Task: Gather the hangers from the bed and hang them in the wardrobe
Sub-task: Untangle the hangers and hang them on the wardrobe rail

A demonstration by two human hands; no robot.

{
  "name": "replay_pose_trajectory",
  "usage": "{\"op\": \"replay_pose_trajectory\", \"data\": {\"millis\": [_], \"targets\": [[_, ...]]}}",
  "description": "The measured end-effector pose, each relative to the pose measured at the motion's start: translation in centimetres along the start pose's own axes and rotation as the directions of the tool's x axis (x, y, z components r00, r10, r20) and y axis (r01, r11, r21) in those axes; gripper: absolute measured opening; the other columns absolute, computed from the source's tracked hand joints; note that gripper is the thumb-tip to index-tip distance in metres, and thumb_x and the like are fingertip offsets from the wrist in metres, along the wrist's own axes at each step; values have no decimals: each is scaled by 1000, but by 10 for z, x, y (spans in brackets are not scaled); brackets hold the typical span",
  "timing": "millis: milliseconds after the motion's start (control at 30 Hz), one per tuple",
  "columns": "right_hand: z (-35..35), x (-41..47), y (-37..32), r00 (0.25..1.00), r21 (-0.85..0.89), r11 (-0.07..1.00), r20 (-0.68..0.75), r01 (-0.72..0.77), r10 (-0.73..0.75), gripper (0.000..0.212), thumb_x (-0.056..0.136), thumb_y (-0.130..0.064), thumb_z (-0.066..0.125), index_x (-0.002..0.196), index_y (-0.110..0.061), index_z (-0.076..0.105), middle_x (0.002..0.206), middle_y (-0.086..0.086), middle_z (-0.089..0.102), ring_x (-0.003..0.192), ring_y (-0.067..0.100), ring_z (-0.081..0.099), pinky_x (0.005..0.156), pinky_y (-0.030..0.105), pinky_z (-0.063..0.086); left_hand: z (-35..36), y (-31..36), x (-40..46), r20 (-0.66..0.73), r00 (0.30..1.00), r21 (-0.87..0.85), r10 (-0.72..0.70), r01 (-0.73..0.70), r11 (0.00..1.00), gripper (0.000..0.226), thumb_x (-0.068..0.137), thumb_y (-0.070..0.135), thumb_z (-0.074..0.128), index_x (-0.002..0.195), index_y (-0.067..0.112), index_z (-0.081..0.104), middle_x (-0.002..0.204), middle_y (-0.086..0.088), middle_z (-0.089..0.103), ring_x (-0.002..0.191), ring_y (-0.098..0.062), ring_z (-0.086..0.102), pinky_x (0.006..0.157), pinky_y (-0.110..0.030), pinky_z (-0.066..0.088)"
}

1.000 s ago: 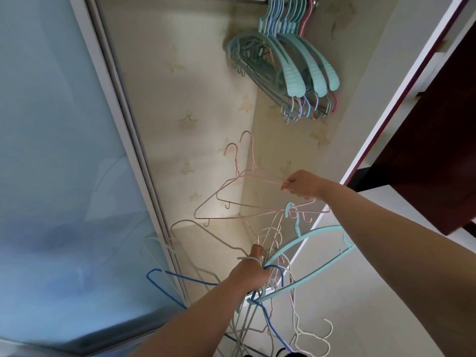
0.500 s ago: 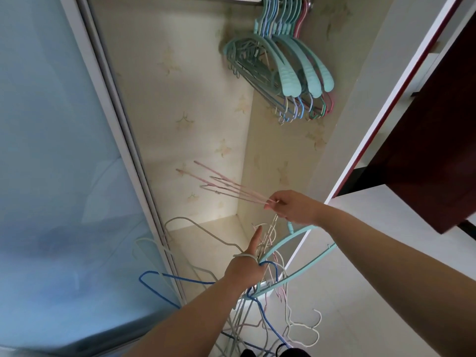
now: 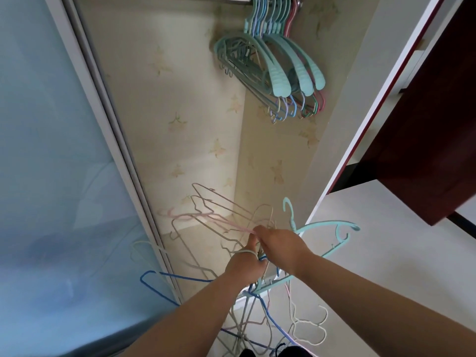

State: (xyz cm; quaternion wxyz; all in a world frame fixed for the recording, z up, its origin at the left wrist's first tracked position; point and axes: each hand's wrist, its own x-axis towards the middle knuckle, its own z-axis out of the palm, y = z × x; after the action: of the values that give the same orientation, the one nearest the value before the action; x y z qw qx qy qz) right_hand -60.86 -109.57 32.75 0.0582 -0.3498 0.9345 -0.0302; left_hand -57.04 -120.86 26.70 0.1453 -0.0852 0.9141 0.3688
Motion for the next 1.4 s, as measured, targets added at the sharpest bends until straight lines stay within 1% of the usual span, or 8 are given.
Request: {"op": "replay_pose_trajectory", "data": {"millis": [100,333,567,733,867,1033,1233,1400], "targets": [[-7,5,-2,993,-20,995,-79,-93,91,28,92,-7,40,119,-13,45,95,10,65,83,35,64,62,32,42,2,-1,-1,0,1000,-8,-14,14,1000,67,92,27,51,142,38,8,93,-11,65,83,-29,66,71,-36,50],[-40,18,10,910,333,901,-209,-277,358,27,102,-25,35,113,-10,53,92,19,68,78,37,63,65,34,47,-1,-10,1,-35,998,-10,-55,55,998,37,94,26,52,120,17,29,122,-7,60,100,-32,64,80,-37,48],[-96,22,32,853,573,792,-287,-212,436,25,100,-21,40,108,-17,64,72,-8,54,59,13,48,50,17,32,-3,-9,5,23,995,8,-101,101,995,33,95,26,51,116,18,27,112,-10,63,97,-28,65,78,-35,50],[-127,41,41,867,644,750,-280,-149,413,28,99,-17,40,117,-16,62,67,-6,49,53,12,43,52,24,34,-20,0,13,37,992,-53,-124,126,991,37,92,31,51,118,18,29,102,-8,63,90,-26,67,76,-36,55],[-148,60,45,845,709,700,-322,-83,427,29,98,-15,41,119,-15,61,66,-4,47,52,13,40,56,28,34,-38,14,18,24,986,-180,-163,165,970,31,89,26,52,109,19,30,81,-2,57,71,-20,63,61,-29,54],[-176,85,39,825,834,550,-334,33,457,25,97,-10,40,105,-11,63,62,-3,47,47,11,37,46,24,30,-49,26,21,29,987,-223,-157,159,962,25,90,25,54,105,16,37,80,-4,56,72,-21,61,67,-31,55],[-221,131,27,804,799,598,-393,59,446,35,96,-6,40,64,-13,51,56,-3,46,46,13,38,45,22,31,-59,27,25,21,987,-199,-162,163,966,21,92,26,54,103,17,38,82,-2,53,75,-19,60,68,-29,55],[-235,170,18,800,840,541,-358,50,482,34,96,-5,38,65,-14,45,58,3,42,48,15,35,33,15,27,-64,17,27,5,981,-212,-193,189,959,34,87,21,56,112,20,32,86,-2,54,69,-15,59,63,-27,55]]}}
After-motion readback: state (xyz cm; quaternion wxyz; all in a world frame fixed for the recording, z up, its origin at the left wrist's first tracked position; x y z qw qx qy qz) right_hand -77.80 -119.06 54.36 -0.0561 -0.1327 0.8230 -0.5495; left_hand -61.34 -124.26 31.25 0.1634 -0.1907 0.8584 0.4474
